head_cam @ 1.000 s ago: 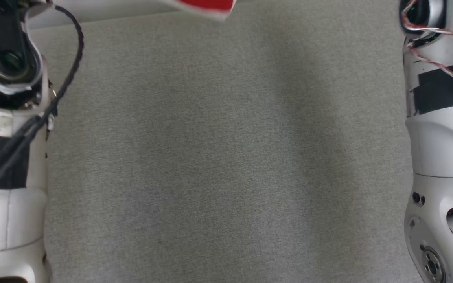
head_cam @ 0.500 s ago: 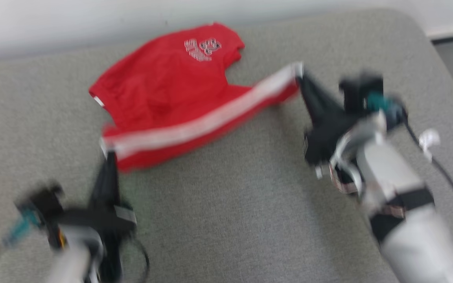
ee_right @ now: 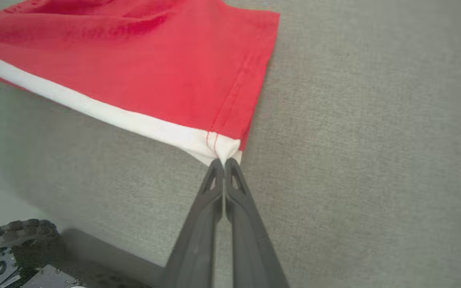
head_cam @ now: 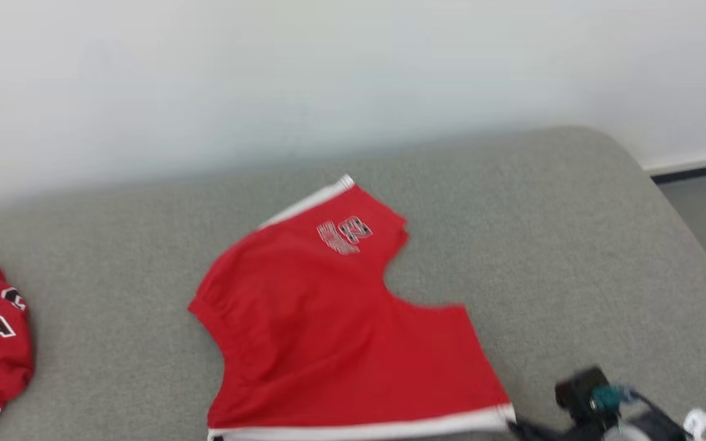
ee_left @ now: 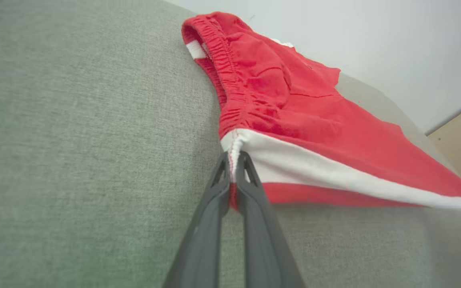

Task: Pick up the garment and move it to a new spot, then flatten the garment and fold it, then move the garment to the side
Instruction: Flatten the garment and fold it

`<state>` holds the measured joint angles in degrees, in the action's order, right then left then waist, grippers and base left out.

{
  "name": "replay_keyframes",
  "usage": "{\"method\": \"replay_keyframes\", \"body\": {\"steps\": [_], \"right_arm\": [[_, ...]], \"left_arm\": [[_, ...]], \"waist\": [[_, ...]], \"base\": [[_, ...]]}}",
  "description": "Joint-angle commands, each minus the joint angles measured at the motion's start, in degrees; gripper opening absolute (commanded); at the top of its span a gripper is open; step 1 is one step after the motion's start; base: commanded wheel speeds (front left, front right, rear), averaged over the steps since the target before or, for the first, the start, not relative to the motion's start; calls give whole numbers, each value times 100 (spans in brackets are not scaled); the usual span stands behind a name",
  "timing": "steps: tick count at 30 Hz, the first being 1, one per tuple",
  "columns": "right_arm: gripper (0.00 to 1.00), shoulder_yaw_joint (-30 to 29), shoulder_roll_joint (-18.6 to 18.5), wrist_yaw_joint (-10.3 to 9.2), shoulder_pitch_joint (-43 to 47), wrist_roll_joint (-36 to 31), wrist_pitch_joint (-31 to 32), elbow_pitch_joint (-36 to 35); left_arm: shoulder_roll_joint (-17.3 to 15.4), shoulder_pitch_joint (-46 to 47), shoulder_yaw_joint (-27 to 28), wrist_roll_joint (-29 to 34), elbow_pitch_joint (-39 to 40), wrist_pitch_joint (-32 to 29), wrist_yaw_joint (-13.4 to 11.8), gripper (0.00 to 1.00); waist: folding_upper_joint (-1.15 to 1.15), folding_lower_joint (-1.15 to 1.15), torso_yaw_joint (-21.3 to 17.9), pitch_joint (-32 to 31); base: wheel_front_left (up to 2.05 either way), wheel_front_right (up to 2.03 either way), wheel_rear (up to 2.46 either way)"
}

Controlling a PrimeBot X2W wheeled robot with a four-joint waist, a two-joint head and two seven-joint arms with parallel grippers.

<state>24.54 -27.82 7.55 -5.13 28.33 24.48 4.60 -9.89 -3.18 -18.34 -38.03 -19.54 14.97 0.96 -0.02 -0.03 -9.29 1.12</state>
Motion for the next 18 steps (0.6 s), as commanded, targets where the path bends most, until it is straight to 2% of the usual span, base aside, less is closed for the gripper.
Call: {"method": "replay_keyframes", "body": {"steps": [1,6,12,18], "right_arm": [[0,-57,-71,-11,325,67,228,-222],[0,-303,-233,-11,1234,296,1033,-1170],[0,-644,-213,-11,1919,421,1688,-1819],[0,-994,-97,-11,1711,147,1261,-2096]], "left_arm": [[9,-172,51,116,49,19,-43,0],[11,-470,87,549,137,19,-85,0],[-166,-711,-264,953,52,-60,-23,0],[-90,-550,-419,994,186,-147,-12,0]], "waist": [[2,3,140,-400],[2,3,148,-461],[2,3,213,-506],[2,3,398,-447]], "base": [[0,0,0],[0,0,0],[0,0,0],[0,0,0]]}}
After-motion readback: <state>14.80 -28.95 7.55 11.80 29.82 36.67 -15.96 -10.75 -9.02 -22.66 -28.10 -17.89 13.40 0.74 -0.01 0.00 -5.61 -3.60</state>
